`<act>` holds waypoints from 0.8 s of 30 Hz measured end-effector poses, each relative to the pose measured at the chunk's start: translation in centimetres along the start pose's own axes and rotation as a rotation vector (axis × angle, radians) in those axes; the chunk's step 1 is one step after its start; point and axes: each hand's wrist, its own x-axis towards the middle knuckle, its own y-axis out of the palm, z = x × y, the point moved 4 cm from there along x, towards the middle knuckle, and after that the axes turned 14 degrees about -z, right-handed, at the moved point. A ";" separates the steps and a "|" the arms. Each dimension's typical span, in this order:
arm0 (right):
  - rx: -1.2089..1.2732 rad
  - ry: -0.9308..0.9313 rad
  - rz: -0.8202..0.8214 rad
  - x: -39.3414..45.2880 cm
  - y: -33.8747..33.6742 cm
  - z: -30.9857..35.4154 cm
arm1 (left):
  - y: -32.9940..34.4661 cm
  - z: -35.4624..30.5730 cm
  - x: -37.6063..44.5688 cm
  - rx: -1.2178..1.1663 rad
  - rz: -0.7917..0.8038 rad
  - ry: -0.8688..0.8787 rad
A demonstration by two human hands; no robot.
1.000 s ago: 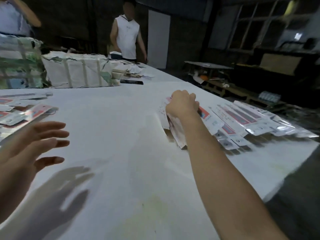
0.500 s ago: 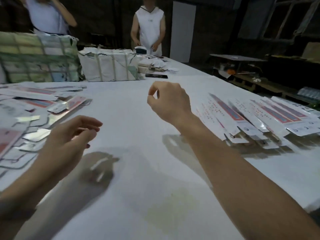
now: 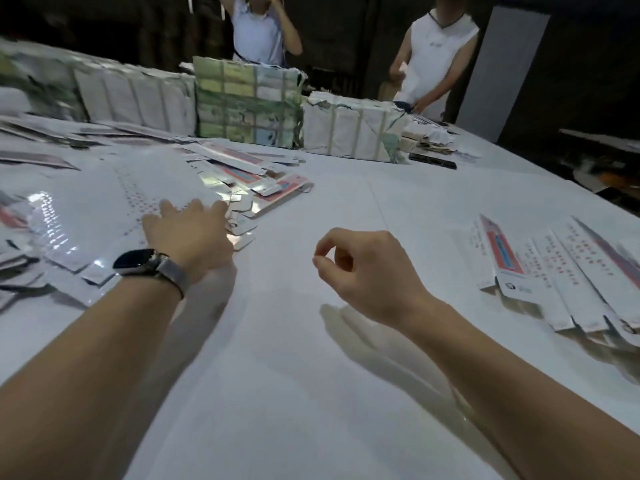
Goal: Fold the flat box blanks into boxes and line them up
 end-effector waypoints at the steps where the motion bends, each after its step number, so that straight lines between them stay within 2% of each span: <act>1: 0.009 0.005 -0.012 0.0 0.0 -0.1 | -0.3 -0.1 -0.1 0.010 -0.027 0.024; 7: 0.028 0.014 -0.011 -0.2 0.6 -0.2 | -1.8 -1.9 -1.4 -0.035 -0.101 0.108; 10: 0.060 0.014 -0.046 -0.1 0.5 -0.2 | -4.1 -3.2 -1.6 -0.171 -0.286 0.196; 13: 0.142 0.046 -0.162 0.4 -0.2 -0.4 | -6.6 -4.9 -2.1 -0.512 -0.453 0.298; 14: 0.180 0.068 -0.218 0.6 -0.6 -0.5 | -7.0 -5.6 -2.4 -0.684 -0.453 0.340; 16: 0.269 0.126 -0.326 1.2 -1.4 -1.0 | -7.5 -6.9 -3.4 -1.157 -0.280 0.345; 18: 0.335 0.184 -0.408 1.7 -2.2 -1.5 | -6.7 -8.4 -4.5 -1.582 0.023 0.236; 21: 0.351 0.225 -0.449 2.0 -3.1 -2.1 | -5.1 -10.0 -5.5 -1.787 0.258 0.125; 24: 0.297 0.221 -0.429 2.2 -3.4 -2.7 | -4.1 -10.7 -6.1 -1.920 0.443 0.135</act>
